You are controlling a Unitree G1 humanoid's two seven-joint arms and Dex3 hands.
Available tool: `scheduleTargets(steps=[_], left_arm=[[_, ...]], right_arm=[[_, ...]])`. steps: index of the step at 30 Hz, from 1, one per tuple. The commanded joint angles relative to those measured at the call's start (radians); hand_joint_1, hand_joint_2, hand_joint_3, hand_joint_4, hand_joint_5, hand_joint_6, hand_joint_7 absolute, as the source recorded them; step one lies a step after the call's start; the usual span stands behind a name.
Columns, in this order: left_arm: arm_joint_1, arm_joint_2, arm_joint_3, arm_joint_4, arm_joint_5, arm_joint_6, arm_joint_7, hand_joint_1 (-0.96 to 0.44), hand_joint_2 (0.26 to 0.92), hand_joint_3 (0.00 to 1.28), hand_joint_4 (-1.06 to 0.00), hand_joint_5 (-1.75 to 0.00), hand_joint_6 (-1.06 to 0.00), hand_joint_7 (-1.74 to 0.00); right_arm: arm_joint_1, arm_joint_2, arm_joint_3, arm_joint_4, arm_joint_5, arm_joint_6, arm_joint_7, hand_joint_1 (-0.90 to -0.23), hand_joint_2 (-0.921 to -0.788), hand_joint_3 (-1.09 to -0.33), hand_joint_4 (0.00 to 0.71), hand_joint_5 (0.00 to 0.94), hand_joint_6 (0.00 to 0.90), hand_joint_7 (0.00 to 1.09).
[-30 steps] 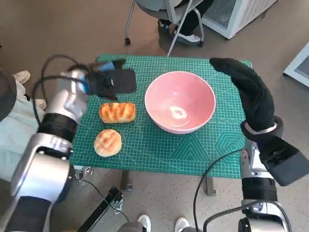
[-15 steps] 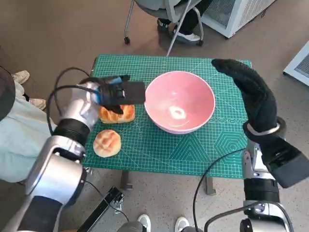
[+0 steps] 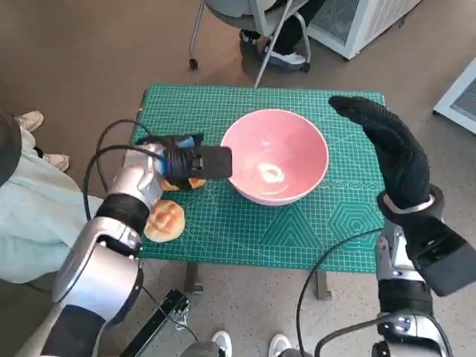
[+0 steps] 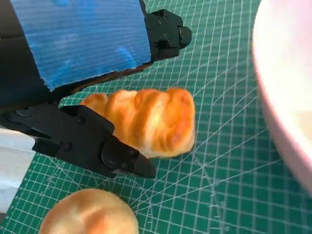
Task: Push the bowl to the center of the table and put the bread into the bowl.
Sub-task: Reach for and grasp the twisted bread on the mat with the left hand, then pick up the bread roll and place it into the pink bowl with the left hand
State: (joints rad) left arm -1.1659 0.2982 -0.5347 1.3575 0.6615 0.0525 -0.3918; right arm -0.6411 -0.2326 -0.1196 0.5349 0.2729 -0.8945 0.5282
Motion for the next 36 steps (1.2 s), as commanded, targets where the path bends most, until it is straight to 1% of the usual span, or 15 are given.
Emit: scheduleTargets(steps=[1,6,8,10,11,12,13,14,15,16,17,18,20,23,36], left_arm=[[0.042,-0.007,-0.010,0.014,0.014,-0.004,0.017,-0.28,0.772,0.01,0.00,0.00,-0.10,-0.03],[0.065,-0.006,-0.019,0.017,0.021,-0.005,0.020,-0.28,0.779,0.01,-0.01,-0.01,-0.17,-0.05],[0.072,-0.005,-0.022,0.018,0.024,-0.007,0.026,-0.27,0.789,0.01,-0.06,-0.02,-0.22,-0.07],[0.076,-0.002,-0.022,0.019,0.024,-0.011,0.038,-0.24,0.813,0.01,-0.21,-0.03,-0.34,-0.08],[0.078,0.000,-0.021,0.020,0.024,-0.012,0.043,-0.22,0.825,0.01,-0.35,-0.08,-0.41,-0.10],[0.079,0.002,-0.019,0.019,0.021,-0.014,0.052,-0.22,0.831,0.01,-0.39,-0.11,-0.44,-0.10],[0.080,0.003,-0.017,0.019,0.019,-0.015,0.059,-0.19,0.847,0.01,-0.43,-0.40,-0.52,-0.12],[0.081,0.006,-0.014,0.017,0.017,-0.019,0.073,-0.18,0.853,0.01,-0.43,-0.54,-0.55,-0.13],[0.082,0.008,-0.012,0.017,0.015,-0.022,0.083,-0.12,0.877,0.06,-0.50,-0.84,-0.54,-0.49],[0.084,0.011,-0.008,0.015,0.012,-0.028,0.099,-0.08,0.893,0.10,-0.53,-1.04,-0.53,-0.72],[0.084,0.013,-0.005,0.014,0.010,-0.032,0.110,-0.05,0.903,0.10,-0.58,-1.14,-0.55,-0.86],[0.085,0.018,0.002,0.012,0.004,-0.042,0.127,-0.04,0.906,0.11,-0.59,-1.18,-0.55,-0.91],[0.087,0.025,0.013,0.009,-0.004,-0.057,0.153,-0.02,0.913,0.09,-0.64,-1.19,-0.58,-1.02],[0.087,0.034,0.024,0.008,-0.010,-0.077,0.184,-0.01,0.913,0.06,-0.71,-1.10,-0.62,-1.16],[0.009,0.093,0.100,-0.017,-0.050,-0.163,0.260,0.00,0.920,0.05,-0.72,-1.13,-0.64,-1.15]], right_arm=[[0.033,-0.009,-0.006,-0.007,-0.005,0.008,-0.004,-0.695,-0.921,-0.775,0.328,0.001,-0.001,0.87],[0.040,-0.010,-0.007,-0.013,-0.004,0.011,-0.006,-0.695,-0.921,-0.773,0.330,0.001,0.000,0.87],[0.041,-0.010,-0.007,-0.016,-0.007,0.011,-0.008,-0.695,-0.921,-0.773,0.331,0.002,0.000,0.87],[0.042,-0.010,-0.007,-0.018,-0.011,0.012,-0.012,-0.695,-0.921,-0.772,0.332,0.002,0.001,0.87],[0.043,-0.010,-0.006,-0.019,-0.012,0.013,-0.013,-0.695,-0.921,-0.772,0.332,0.002,0.001,0.87],[0.042,-0.010,-0.006,-0.019,-0.013,0.013,-0.014,-0.694,-0.921,-0.772,0.332,0.002,0.001,0.87],[0.042,-0.010,-0.006,-0.019,-0.013,0.013,-0.014,-0.694,-0.921,-0.772,0.332,0.002,0.001,0.87],[0.041,-0.010,-0.006,-0.018,-0.013,0.014,-0.014,-0.694,-0.921,-0.773,0.332,0.002,0.001,0.87],[0.041,-0.011,-0.006,-0.019,-0.012,0.015,-0.014,-0.694,-0.921,-0.773,0.332,0.002,0.001,0.87],[0.040,-0.011,-0.005,-0.019,-0.012,0.016,-0.014,-0.694,-0.921,-0.773,0.332,0.002,0.001,0.87],[0.040,-0.011,-0.005,-0.019,-0.013,0.017,-0.014,-0.694,-0.921,-0.773,0.332,0.002,0.001,0.87],[0.039,-0.010,-0.005,-0.018,-0.013,0.018,-0.015,-0.694,-0.921,-0.773,0.332,0.002,0.001,0.87],[0.037,-0.010,-0.004,-0.015,-0.013,0.018,-0.014,-0.693,-0.921,-0.773,0.332,0.002,0.001,0.87],[0.035,-0.010,-0.003,-0.011,-0.010,0.018,-0.011,-0.693,-0.921,-0.773,0.332,0.002,0.000,0.87],[0.029,-0.008,0.008,-0.017,0.000,0.031,0.002,-0.693,-0.921,-0.776,0.330,0.001,-0.001,0.87]])
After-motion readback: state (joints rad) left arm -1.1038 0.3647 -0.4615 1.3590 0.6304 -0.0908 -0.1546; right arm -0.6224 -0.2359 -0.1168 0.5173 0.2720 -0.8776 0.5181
